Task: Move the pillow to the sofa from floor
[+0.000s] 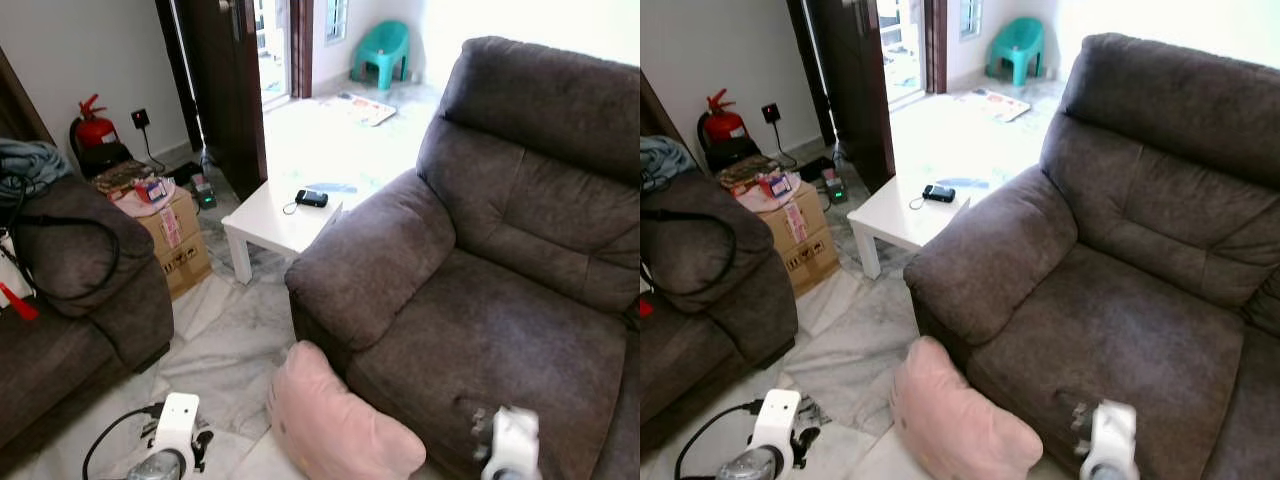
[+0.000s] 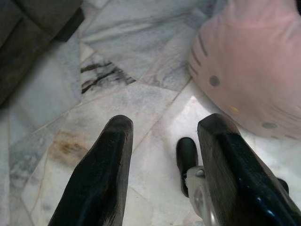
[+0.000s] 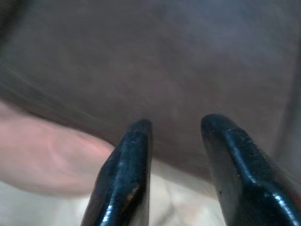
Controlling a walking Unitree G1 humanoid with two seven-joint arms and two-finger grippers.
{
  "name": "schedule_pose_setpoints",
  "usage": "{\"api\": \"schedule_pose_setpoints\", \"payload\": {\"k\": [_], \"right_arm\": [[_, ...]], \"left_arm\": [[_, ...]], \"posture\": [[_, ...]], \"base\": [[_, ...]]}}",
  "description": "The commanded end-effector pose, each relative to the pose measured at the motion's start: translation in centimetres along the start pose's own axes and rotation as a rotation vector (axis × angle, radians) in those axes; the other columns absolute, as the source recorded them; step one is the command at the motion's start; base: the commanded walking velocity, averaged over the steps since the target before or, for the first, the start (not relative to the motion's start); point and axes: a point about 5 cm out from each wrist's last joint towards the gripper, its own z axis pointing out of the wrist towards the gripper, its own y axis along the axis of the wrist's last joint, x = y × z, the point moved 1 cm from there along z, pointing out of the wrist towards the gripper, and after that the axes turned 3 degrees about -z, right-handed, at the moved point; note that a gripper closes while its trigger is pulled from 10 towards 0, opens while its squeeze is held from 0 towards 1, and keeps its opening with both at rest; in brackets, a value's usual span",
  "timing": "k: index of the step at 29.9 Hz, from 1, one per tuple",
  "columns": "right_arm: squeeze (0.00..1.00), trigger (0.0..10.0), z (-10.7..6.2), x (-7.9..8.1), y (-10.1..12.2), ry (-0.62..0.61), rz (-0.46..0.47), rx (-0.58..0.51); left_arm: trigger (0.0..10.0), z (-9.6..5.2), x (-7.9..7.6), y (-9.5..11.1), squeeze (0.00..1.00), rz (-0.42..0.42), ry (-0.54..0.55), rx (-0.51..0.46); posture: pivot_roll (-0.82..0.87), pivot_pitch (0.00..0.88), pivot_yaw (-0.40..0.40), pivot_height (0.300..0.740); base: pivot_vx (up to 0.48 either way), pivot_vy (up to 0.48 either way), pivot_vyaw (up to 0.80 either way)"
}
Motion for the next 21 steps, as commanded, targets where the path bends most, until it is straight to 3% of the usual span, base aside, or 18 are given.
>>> {"api": "schedule_pose_setpoints", "payload": {"k": [1, 9, 21], "right_arm": [[0.00, 10.0, -0.6, 1.7, -2.1, 0.055, 0.018, 0.071], [0.00, 10.0, -1.1, 3.4, -3.1, 0.117, 0.025, 0.100], [0.00, 10.0, -1.4, 2.6, -4.3, 0.127, -0.016, 0.131]], "left_arm": [[10.0, -0.2, 0.1, -0.8, 0.00, -0.043, 0.018, 0.026], [10.0, -0.4, 0.4, -1.4, 0.00, -0.100, 0.055, 0.023], [10.0, -0.4, 0.2, -1.3, 0.00, -0.098, 0.063, -0.010]], "posture": [[0.14, 0.000, -0.040, 0.740], [0.16, 0.000, -0.056, 0.740], [0.16, 0.000, -0.071, 0.740]], "base": [[0.000, 0.000, 0.00], [0.000, 0.000, 0.00], [0.000, 0.000, 0.00]]}}
